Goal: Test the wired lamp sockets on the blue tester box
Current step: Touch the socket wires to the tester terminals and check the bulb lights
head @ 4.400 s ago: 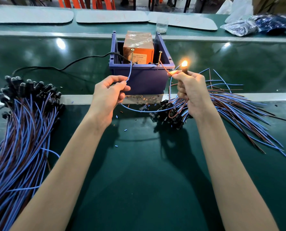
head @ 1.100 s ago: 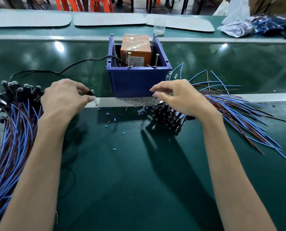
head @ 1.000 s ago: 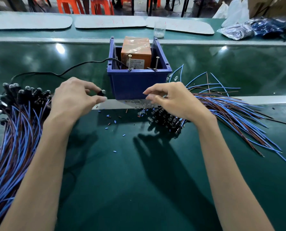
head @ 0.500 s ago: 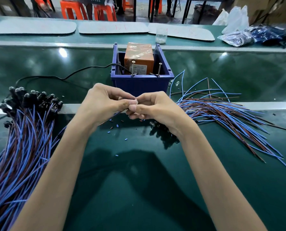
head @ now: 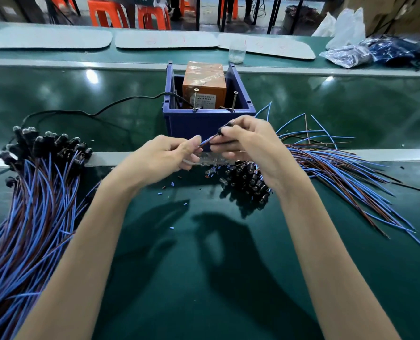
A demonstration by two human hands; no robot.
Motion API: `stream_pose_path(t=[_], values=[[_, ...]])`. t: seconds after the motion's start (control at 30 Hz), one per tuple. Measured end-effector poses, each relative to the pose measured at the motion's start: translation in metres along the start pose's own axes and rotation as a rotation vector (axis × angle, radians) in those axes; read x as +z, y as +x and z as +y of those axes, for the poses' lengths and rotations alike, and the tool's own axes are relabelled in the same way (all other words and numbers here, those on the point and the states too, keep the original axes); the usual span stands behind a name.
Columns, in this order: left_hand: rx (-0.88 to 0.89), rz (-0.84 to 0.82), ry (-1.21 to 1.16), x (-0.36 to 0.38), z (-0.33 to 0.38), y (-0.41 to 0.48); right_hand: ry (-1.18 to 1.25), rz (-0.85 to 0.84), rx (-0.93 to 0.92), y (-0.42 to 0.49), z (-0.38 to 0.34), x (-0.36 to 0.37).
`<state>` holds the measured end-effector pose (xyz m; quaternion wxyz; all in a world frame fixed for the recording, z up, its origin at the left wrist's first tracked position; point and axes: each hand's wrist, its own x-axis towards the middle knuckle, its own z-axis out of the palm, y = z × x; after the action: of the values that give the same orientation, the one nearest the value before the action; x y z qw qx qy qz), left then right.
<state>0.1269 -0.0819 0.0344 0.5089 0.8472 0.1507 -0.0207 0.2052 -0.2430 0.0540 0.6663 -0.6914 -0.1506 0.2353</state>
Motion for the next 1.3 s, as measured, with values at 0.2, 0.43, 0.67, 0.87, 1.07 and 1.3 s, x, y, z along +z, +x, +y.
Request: stream_pose_path(t=[0.2,0.43,0.67,0.87,1.07,1.3], values=[[0.363,0.518,0.044,0.027,0.027,-0.01,0.228,0.154,-0.119,0.004,-0.005,-0.007],[-0.27,-0.113,-0.955,0.047,0.046,-0.015,0.238,0.191,-0.233,0.003,-0.008,-0.013],[-0.384,0.437,-1.703,0.041,0.038,-0.006,0.25,0.223,-0.226,0.001,-0.013,-0.018],[-0.251,0.591,-1.799,0.032,0.035,-0.008,0.322,0.269,-0.24,0.003,-0.016,-0.027],[-0.174,0.704,-1.556,0.034,0.034,-0.009,0.204,0.254,-0.156,0.001,-0.014,-0.036],[0.003,0.631,-1.327,0.039,0.033,-0.008,0.092,0.244,-0.191,0.0,-0.014,-0.041]])
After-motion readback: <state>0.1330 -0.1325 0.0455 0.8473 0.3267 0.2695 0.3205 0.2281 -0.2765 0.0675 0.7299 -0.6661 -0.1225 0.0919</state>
